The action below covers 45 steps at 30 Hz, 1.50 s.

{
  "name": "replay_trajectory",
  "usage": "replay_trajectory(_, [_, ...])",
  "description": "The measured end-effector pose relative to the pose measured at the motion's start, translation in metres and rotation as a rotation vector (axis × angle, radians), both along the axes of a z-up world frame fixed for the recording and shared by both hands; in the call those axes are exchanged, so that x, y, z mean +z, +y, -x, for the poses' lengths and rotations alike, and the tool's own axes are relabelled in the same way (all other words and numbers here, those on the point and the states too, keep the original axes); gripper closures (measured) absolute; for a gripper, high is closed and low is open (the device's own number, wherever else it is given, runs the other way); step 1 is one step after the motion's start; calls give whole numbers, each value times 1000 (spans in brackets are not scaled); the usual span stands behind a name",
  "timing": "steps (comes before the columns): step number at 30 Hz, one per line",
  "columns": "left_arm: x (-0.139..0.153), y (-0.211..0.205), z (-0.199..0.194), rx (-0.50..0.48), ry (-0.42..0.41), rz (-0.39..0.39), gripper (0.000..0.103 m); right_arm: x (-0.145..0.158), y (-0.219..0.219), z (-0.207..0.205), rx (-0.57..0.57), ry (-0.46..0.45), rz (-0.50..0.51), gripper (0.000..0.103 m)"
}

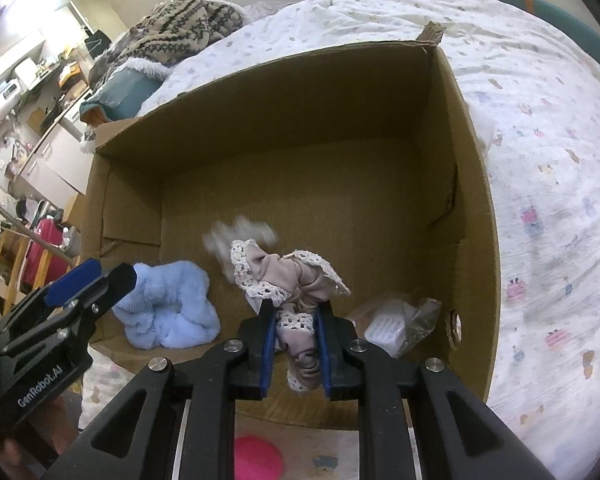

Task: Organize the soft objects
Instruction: 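Carry both scrunchies into the box and open both grippers to release them, then withdraw both grippers from the box toward the pink cup and tan sponge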

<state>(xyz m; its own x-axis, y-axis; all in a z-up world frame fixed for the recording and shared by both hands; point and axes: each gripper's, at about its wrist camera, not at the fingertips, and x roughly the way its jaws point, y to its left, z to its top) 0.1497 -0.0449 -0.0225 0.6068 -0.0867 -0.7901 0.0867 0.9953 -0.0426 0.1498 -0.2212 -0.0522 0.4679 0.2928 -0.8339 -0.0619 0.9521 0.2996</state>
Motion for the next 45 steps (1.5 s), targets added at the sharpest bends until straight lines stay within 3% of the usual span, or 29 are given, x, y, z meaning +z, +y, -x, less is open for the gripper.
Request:
replay_trajectory(3, [-1,-2,-1,-7,12,-8,41,1,-2,0,-7,-2,-15,71])
replay_trajectory(5, [-2,-4,0,-18,14,-16,41,1,-5,0,-17,1,-34,54])
replay_trajectory(6, [-2,-5,0,-19,10,-28,41,2,-5,0,-23,-1,-49,36])
replay_trajectory(7, [-2,-5,0,-20,8,-35,41,4,-7,0,-32,-8,-67,31])
replay_trajectory(24, [3,-1,3,10,5,-4,41,5,-13,3,-63,-1,-67,30])
replay_trajectory(38, [20,3,42,-15,-28,-41,41,26,-10,37,-23,-52,-6,30])
replay_trajectory(45, [22,-3,71,-50,-33,-60,41,25,-9,64,-24,-32,-7,30])
